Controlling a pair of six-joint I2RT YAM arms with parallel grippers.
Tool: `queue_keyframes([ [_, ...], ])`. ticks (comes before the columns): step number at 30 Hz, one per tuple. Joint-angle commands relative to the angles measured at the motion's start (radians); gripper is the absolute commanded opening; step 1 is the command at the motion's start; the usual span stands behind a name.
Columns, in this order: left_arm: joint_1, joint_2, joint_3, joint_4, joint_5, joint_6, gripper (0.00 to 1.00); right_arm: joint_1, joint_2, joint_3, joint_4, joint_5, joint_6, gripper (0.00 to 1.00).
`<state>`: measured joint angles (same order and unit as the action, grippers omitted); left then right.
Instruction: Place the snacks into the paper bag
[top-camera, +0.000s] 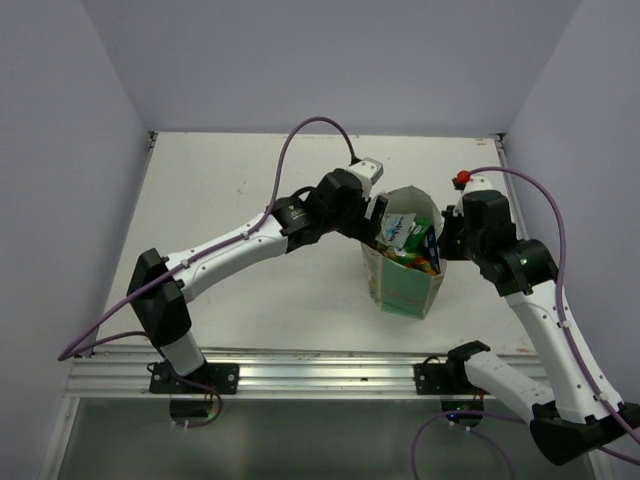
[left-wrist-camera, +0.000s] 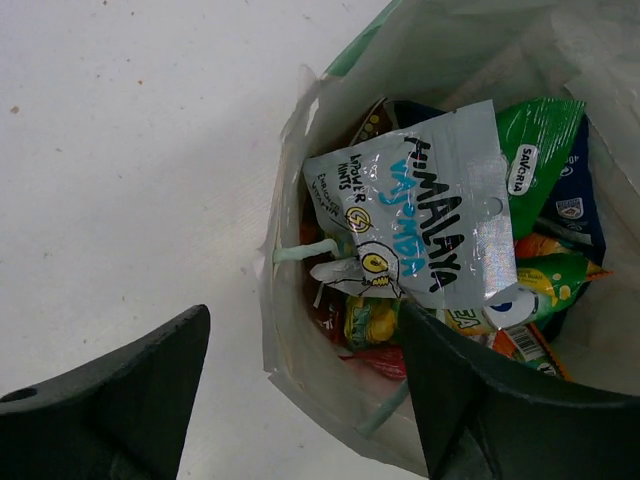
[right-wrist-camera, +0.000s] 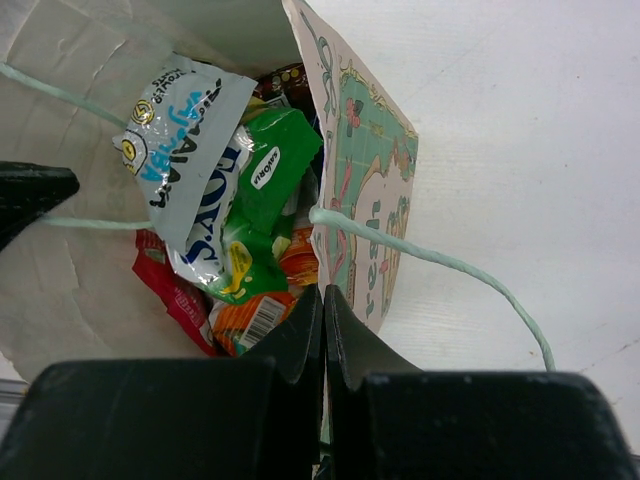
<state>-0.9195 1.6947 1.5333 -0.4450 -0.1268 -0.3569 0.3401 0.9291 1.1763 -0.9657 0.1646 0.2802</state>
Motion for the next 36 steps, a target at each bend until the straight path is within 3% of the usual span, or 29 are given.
queue_keyframes([
  [1, 0.008, 0.002, 0.041, -0.014, 0.076, -0.031, 0.74, 0.004, 0.007, -0.004, 0.030, -0.010, -0.003, 0.00],
  [2, 0.008, -0.003, 0.042, -0.017, 0.078, -0.036, 0.47, 0.002, 0.011, -0.003, 0.030, -0.011, -0.007, 0.00],
  [3, 0.008, -0.009, 0.044, -0.021, 0.069, -0.051, 0.00, 0.004, 0.014, 0.000, 0.030, -0.014, -0.006, 0.00],
  [7, 0.008, -0.041, 0.068, -0.053, 0.056, -0.079, 0.00, 0.028, 0.039, 0.020, 0.064, -0.031, -0.013, 0.00],
  [11, 0.008, -0.078, 0.117, -0.096, 0.032, -0.119, 0.00, 0.190, 0.137, 0.121, 0.076, 0.104, -0.019, 0.00],
  [17, 0.007, -0.150, 0.232, -0.222, -0.112, -0.151, 0.00, 0.332, 0.284, 0.316, 0.081, 0.234, -0.006, 0.00],
  [23, 0.008, -0.181, 0.317, -0.353, -0.211, -0.163, 0.00, 0.375, 0.381, 0.411, 0.087, 0.239, -0.016, 0.00],
  [29, 0.014, -0.233, 0.168, -0.353, -0.241, -0.197, 0.00, 0.393, 0.441, 0.395, 0.120, 0.191, -0.013, 0.00],
  [35, 0.025, -0.294, -0.076, -0.275, -0.261, -0.226, 0.00, 0.399, 0.470, 0.316, 0.176, 0.136, -0.007, 0.00],
  [36, 0.025, -0.297, -0.097, -0.265, -0.269, -0.221, 0.07, 0.399, 0.474, 0.298, 0.186, 0.122, -0.006, 0.00],
])
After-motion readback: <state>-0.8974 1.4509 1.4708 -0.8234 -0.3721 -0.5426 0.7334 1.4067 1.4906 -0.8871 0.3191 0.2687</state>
